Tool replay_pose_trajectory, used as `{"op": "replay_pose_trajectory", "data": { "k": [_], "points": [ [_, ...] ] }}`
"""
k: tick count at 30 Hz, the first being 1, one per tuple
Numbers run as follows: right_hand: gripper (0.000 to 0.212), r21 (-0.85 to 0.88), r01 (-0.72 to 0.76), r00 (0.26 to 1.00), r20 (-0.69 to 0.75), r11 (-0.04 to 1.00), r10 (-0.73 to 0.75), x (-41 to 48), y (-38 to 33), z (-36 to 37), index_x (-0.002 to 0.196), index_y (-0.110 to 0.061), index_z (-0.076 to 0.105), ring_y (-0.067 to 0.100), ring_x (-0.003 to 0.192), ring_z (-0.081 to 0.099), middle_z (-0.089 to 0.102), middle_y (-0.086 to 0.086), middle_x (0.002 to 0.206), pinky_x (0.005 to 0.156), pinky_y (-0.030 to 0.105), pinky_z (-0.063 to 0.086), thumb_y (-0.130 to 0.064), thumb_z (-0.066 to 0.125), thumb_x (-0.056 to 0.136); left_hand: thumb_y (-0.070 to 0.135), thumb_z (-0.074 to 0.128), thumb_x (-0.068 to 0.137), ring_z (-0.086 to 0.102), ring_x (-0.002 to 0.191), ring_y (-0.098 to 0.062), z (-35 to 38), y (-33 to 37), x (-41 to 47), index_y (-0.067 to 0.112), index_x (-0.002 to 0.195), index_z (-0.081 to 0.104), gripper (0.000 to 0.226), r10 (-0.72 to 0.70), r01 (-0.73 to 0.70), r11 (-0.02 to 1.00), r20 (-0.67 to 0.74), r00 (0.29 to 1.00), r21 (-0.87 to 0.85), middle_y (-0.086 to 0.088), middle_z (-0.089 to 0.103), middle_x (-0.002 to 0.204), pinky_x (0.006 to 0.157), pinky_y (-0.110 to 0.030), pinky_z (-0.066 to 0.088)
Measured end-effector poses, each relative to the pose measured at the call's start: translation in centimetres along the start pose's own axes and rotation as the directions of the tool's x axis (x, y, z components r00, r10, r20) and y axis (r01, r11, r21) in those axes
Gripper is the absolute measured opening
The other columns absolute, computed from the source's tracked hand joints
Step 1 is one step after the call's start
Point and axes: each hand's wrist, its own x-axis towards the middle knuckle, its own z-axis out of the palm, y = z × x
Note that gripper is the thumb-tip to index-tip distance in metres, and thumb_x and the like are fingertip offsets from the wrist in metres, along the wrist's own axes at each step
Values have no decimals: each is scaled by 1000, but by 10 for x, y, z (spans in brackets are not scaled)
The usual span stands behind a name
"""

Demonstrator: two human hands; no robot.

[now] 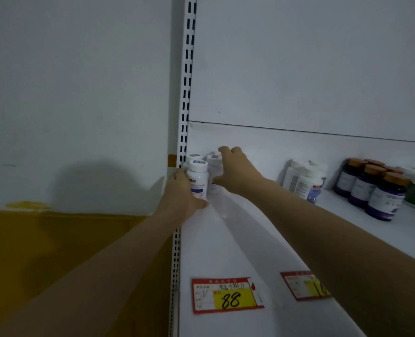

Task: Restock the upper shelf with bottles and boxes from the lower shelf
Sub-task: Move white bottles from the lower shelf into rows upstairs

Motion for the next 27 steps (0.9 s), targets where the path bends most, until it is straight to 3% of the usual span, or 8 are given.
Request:
{"op": "replay_pose_trajectory", "data": {
  "k": [3, 6, 11, 13, 16, 20, 24, 27],
  "points": [
    [54, -66, 4, 998, 57, 998, -1, -19, 4, -9, 136, -6, 42, 31, 118, 49, 43, 17, 132, 98, 35, 44, -21, 62, 88, 25, 81, 69, 51, 118, -30, -13, 6, -17, 5, 128, 41, 74, -45, 40, 989, 30, 999, 146, -16, 50, 129, 101, -42, 43],
    [46, -122, 18, 992, 123, 992, -3, -43, 7, -16, 131, -6, 48, 29, 115, 52, 50, 16, 128, 97, 35, 46, -21, 58, 89, 30, 73, 79, 54, 115, -29, -26, 20, -41, 7, 125, 49, 57, -75, 37, 948, 109, 991, 315, -14, 55, 125, 98, -38, 44],
    [49, -180, 15, 974, 224, 984, 26, -93, 23, -39, 131, -10, 50, 29, 117, 52, 55, 12, 130, 100, 38, 45, -31, 61, 88, 33, 65, 85, 52, 113, -26, -38, 59, -83, 3, 123, 52, 50, -151, 25, 889, 243, 958, 457, -12, 55, 127, 89, -29, 41],
    [51, -202, 25, 974, 226, 979, 22, -119, 34, -55, 135, -10, 47, 28, 121, 50, 53, 12, 133, 100, 35, 42, -33, 59, 91, 34, 64, 85, 53, 110, -24, -36, 80, -102, 3, 123, 52, 50, -135, 6, 888, 249, 959, 460, -13, 55, 128, 85, -28, 41],
    [53, -218, 30, 975, 223, 975, 20, -165, 58, -82, 139, -10, 43, 27, 129, 43, 50, 11, 138, 102, 34, 39, -33, 56, 93, 34, 65, 85, 50, 120, -26, -23, 115, -141, 5, 129, 49, 55, -81, -41, 895, 251, 965, 445, -12, 51, 134, 94, -30, 41],
    [55, -249, 10, 973, 224, 968, 48, -239, 107, -115, 142, -12, 40, 27, 132, 40, 45, 10, 143, 105, 34, 35, -35, 53, 94, 31, 66, 84, 48, 123, -27, 15, 170, -200, 5, 131, 46, 57, -1, -115, 909, 278, 961, 402, -13, 49, 137, 92, -30, 40],
    [53, -251, -110, 965, 206, 962, 164, -316, 177, -148, 140, -12, 43, 26, 128, 45, 48, 10, 141, 102, 32, 38, -33, 55, 93, 32, 65, 85, 46, 124, -28, 72, 231, -255, 7, 135, 43, 60, 103, -215, 929, 345, 933, 302, -12, 47, 138, 96, -32, 40],
    [50, -262, -237, 933, 207, 936, 294, -374, 231, -168, 136, -11, 47, 26, 123, 48, 53, 10, 136, 96, 29, 40, -33, 57, 92, 30, 67, 84, 51, 119, -24, 121, 271, -296, 11, 133, 47, 56, 191, -273, 953, 431, 882, 134, -8, 52, 134, 91, -29, 42]
  ]
}}
